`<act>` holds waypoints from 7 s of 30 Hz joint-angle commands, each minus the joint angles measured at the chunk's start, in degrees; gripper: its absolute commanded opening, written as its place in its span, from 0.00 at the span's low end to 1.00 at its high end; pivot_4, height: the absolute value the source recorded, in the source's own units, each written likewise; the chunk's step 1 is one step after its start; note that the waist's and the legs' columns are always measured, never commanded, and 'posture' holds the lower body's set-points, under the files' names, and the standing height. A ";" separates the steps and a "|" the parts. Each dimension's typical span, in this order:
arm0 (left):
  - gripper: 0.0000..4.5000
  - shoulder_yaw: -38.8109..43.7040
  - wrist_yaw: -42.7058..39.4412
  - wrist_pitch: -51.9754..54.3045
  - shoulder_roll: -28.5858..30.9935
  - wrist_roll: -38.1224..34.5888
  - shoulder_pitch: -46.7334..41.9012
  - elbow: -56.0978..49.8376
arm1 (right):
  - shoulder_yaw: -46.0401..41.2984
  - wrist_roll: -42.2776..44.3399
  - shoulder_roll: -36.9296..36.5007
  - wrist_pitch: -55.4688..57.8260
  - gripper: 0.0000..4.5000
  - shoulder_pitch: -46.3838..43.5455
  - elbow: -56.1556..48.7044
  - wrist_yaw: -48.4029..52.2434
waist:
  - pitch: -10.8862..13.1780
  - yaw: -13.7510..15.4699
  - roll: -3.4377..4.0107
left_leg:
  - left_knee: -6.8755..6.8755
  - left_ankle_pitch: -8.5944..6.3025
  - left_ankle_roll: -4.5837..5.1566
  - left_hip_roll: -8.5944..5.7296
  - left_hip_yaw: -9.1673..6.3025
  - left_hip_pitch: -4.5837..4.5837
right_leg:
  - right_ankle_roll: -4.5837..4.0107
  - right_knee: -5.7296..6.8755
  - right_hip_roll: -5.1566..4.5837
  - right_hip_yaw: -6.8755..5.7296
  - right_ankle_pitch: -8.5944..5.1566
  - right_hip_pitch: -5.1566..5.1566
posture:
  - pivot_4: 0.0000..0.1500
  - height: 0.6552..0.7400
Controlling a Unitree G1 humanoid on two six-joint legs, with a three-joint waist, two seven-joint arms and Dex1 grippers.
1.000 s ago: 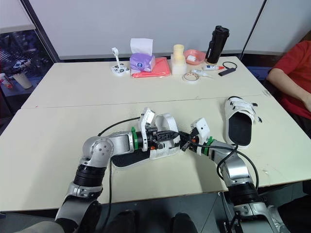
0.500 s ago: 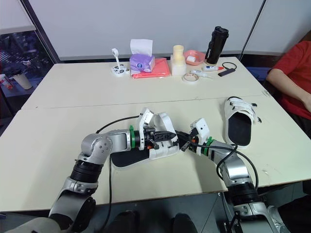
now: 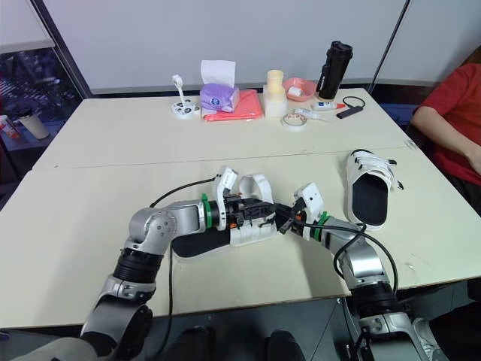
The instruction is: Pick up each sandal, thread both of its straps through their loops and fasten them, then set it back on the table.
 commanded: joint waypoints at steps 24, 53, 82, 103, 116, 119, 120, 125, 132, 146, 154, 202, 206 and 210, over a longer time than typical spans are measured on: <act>0.00 9.24 3.27 12.87 -2.17 -7.94 -1.68 1.82 | 2.50 -3.18 -0.27 1.75 0.00 2.98 3.86 -0.40 | 0.00 0.02 -0.01 | -0.03 0.00 0.00 -0.01 0.02 0.00 | 0.01 -0.05 0.01 0.00 -0.01 -0.01 | 1.00 1.00; 0.00 -13.70 -14.17 -11.42 10.61 10.63 -4.42 -5.69 | 2.17 -2.96 0.53 2.09 0.00 3.06 3.85 -1.25 | -0.08 0.07 -0.06 | -0.13 -0.01 -0.02 0.01 0.01 -0.02 | -0.04 -0.13 -0.01 0.03 -0.01 -0.04 | 1.00 1.00; 0.00 -19.95 -25.41 -19.05 13.73 19.92 -6.85 -5.52 | 1.91 -2.99 1.07 2.03 0.00 3.24 4.14 -1.71 | -0.08 0.00 -0.06 | -0.18 -0.01 0.00 0.05 -0.11 -0.04 | -0.04 -0.13 -0.01 0.06 -0.02 -0.09 | 1.00 1.00; 0.00 -21.36 -22.49 -18.00 10.82 25.42 -7.03 -7.10 | 2.06 -2.90 1.66 2.36 0.00 3.98 3.59 -2.19 | -0.07 -0.02 -0.07 | -0.17 -0.01 0.00 0.05 -0.10 -0.04 | -0.03 -0.13 0.01 0.06 -0.01 -0.09 | 1.00 1.00; 0.00 -17.76 -14.95 1.44 9.23 21.04 -3.05 -17.68 | 2.27 -2.63 1.73 2.80 0.00 5.66 1.93 -2.88 | -0.07 -0.02 -0.07 | -0.19 -0.01 0.01 0.05 -0.14 -0.04 | -0.02 -0.12 0.02 0.05 -0.01 -0.09 | 1.00 1.00; 0.00 -15.99 -14.70 5.06 8.88 17.60 -1.67 -21.91 | 2.31 -2.59 1.61 2.89 0.00 5.86 1.82 -2.87 | -0.08 -0.03 -0.06 | -0.21 -0.02 0.01 0.05 -0.15 -0.04 | -0.02 -0.12 0.01 0.05 -0.02 -0.09 | 1.00 1.00; 0.00 -15.78 -14.56 5.92 8.88 16.76 -1.35 -22.81 | 2.32 -2.57 1.58 2.89 0.00 5.87 1.84 -2.85 | -0.07 -0.02 -0.06 | -0.22 -0.02 0.01 0.05 -0.15 -0.04 | -0.02 -0.12 0.01 0.05 -0.02 -0.10 | 1.00 1.00; 0.00 -18.44 -12.54 4.31 10.37 17.63 -0.09 -22.33 | 2.58 -2.69 1.93 2.87 0.00 5.21 2.51 -2.89 | -0.07 -0.01 -0.06 | -0.22 -0.02 0.01 0.05 -0.15 -0.04 | -0.02 -0.12 0.01 0.05 -0.02 -0.10 | 1.00 1.00; 0.13 -18.77 -10.17 2.40 11.43 18.36 -0.31 -21.05 | 2.39 -2.64 1.59 2.92 0.00 5.34 2.37 -2.77 | -0.07 -0.01 -0.06 | -0.22 -0.02 0.01 0.05 -0.14 -0.04 | -0.03 -0.13 0.01 0.05 -0.02 -0.10 | 1.00 1.00; 0.99 -9.98 -12.72 2.10 12.18 9.51 0.91 -24.16 | 2.27 -2.61 1.79 2.71 0.00 5.05 2.91 -2.90 | -0.07 -0.03 -0.06 | -0.22 -0.02 0.01 0.05 -0.14 -0.05 | -0.03 -0.12 0.01 0.05 -0.02 -0.12 | 1.00 1.00; 0.99 0.04 -4.69 11.00 5.02 2.92 -0.73 -19.27 | 2.50 -2.76 2.36 2.42 0.00 4.53 3.75 -3.00 | -0.08 0.06 -0.11 | -0.16 -0.02 0.01 0.04 -0.15 -0.03 | -0.02 -0.12 0.01 0.04 -0.01 -0.07 | 1.00 1.00; 0.01 -21.88 -9.58 -11.03 15.56 15.38 0.30 -19.05 | 2.24 -3.10 2.36 1.88 0.00 5.13 3.90 -3.07 | -0.10 -0.06 -0.09 | -0.23 -0.02 0.00 0.06 0.01 0.04 | -0.14 -0.15 0.02 0.10 -0.07 -0.05 | 1.00 1.00; 0.01 -23.66 -10.63 -13.94 16.41 18.29 0.33 -18.13 | 2.18 -3.06 2.48 1.90 0.00 5.36 3.80 -3.25 | -0.10 -0.02 -0.10 | -0.22 -0.02 0.00 0.07 -0.03 0.03 | -0.19 -0.17 0.01 0.10 -0.10 -0.04 | 1.00 1.00; 0.01 -25.21 -9.82 -19.58 16.36 23.41 0.31 -16.61 | 2.12 -3.04 2.65 1.88 0.00 5.47 3.88 -3.41 | -0.11 0.01 -0.10 | -0.23 -0.02 0.00 0.08 -0.07 0.04 | -0.19 -0.17 0.01 0.10 -0.10 -0.04 | 1.00 1.00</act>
